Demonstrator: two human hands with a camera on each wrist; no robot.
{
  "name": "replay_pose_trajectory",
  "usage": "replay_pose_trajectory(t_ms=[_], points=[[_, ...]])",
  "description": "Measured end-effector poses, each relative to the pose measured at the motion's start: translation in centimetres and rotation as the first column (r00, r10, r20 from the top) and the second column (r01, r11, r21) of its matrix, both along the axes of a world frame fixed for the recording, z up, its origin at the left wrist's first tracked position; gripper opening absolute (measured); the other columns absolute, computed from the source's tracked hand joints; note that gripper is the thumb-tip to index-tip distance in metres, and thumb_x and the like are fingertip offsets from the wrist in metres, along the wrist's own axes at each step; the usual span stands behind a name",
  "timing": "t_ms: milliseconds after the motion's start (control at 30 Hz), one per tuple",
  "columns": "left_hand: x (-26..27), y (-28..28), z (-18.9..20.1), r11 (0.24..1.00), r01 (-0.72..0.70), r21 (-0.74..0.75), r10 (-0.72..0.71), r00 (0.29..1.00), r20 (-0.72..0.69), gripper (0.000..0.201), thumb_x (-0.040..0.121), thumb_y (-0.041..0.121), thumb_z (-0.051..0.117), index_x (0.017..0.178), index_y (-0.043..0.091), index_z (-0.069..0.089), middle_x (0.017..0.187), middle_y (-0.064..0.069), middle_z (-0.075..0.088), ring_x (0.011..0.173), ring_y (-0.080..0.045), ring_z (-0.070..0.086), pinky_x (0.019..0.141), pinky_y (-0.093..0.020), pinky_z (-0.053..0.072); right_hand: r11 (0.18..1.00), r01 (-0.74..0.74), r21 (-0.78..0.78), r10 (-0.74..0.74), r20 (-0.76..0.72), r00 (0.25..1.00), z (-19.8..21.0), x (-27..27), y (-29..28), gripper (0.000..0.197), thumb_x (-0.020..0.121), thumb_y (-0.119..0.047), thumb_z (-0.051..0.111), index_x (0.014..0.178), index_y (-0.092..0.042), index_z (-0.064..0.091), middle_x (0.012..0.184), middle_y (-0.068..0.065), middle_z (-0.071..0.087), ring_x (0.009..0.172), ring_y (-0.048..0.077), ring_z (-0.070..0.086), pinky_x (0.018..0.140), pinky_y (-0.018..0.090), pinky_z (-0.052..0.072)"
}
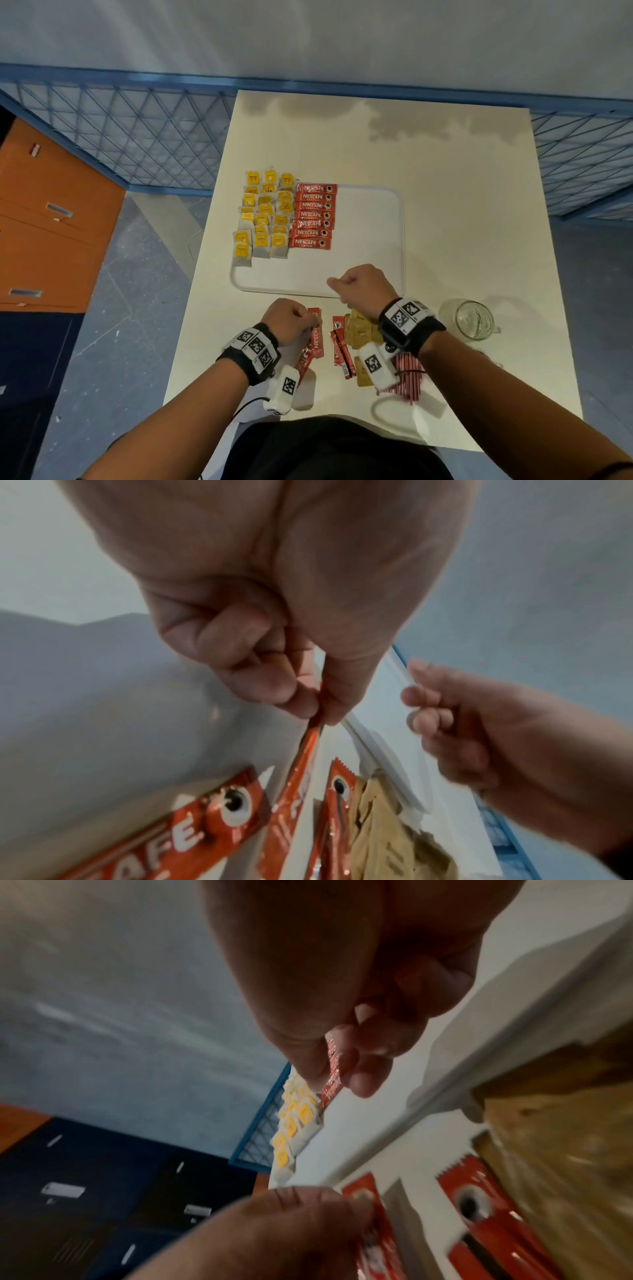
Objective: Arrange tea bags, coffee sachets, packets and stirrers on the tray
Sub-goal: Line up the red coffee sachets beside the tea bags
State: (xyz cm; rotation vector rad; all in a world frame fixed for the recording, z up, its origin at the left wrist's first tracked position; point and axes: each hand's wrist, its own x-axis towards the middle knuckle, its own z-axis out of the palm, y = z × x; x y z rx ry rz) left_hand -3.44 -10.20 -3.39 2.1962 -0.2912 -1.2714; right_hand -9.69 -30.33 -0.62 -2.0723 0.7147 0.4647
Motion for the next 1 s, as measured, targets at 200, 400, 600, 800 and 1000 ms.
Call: replay_pose_trajectory(t_ms=[200, 400, 600, 800, 1000], points=[[-1.1, 0.8, 1.1, 0.962, -0.256, -0.091, 0.244, 0.962, -0.124, 0.029, 0.093, 0.027, 0.07, 0.069, 0.013, 0.06, 0.07, -0.007, 0.069, 0.059, -0.013, 0.061, 0.054, -0.023, 0.046, 0.966, -0.253, -0.055, 0.249, -0.079, 0.965, 0.0, -4.1, 1.8, 0.048, 0.091, -0.055, 0.067, 0.073, -0.01, 0.074, 0.071, 0.002, 0.075, 0.064, 0.015, 0.071, 0.067, 0.031, 0.061], [-2.7, 1.4, 2.7, 0.82, -0.552, -0.147, 0.449, 0.782, -0.432, 0.023, 0.1, 0.012, 0.051, 0.08, 0.008, 0.06, 0.088, -0.022, 0.074, 0.071, -0.035, 0.069, 0.065, -0.037, 0.055, 0.842, -0.488, -0.23, 0.451, -0.198, 0.87, -0.2, -6.6, 2.9, 0.057, 0.092, -0.059, 0.062, 0.058, -0.015, 0.058, 0.052, -0.002, 0.046, 0.046, 0.016, 0.045, 0.051, 0.029, 0.043], [-4.5, 1.7, 2.8, 0.774, -0.62, -0.13, 0.487, 0.713, -0.504, 0.018, 0.1, 0.01, 0.048, 0.087, 0.004, 0.058, 0.075, -0.018, 0.066, 0.06, -0.028, 0.06, 0.056, -0.032, 0.052, 0.777, -0.556, -0.295, 0.507, -0.23, 0.831, -0.2, -8.2, 4.2, 0.055, 0.091, -0.057, 0.066, 0.057, -0.02, 0.043, 0.053, -0.005, 0.044, 0.046, 0.013, 0.043, 0.045, 0.027, 0.031], [-5.9, 1.8, 2.8, 0.801, -0.592, -0.088, 0.495, 0.739, -0.458, 0.026, 0.095, 0.01, 0.048, 0.071, 0.009, 0.056, 0.058, -0.011, 0.052, 0.042, -0.018, 0.041, 0.037, -0.021, 0.032, 0.833, -0.486, -0.265, 0.428, -0.248, 0.869, -0.7, -9.2, 5.0, 0.037, 0.098, -0.045, 0.062, 0.071, -0.02, 0.059, 0.063, -0.004, 0.062, 0.053, 0.013, 0.061, 0.047, 0.028, 0.049], [-6.7, 2.0, 2.6, 0.799, -0.59, -0.114, 0.509, 0.765, -0.396, 0.014, 0.094, 0.012, 0.058, 0.08, 0.009, 0.056, 0.061, -0.008, 0.051, 0.048, -0.017, 0.04, 0.042, -0.024, 0.031, 0.827, -0.498, -0.259, 0.445, -0.238, 0.863, -0.4, -9.7, 5.0, 0.035, 0.101, -0.034, 0.052, 0.068, -0.021, 0.052, 0.065, -0.003, 0.057, 0.051, 0.014, 0.053, 0.044, 0.026, 0.034]])
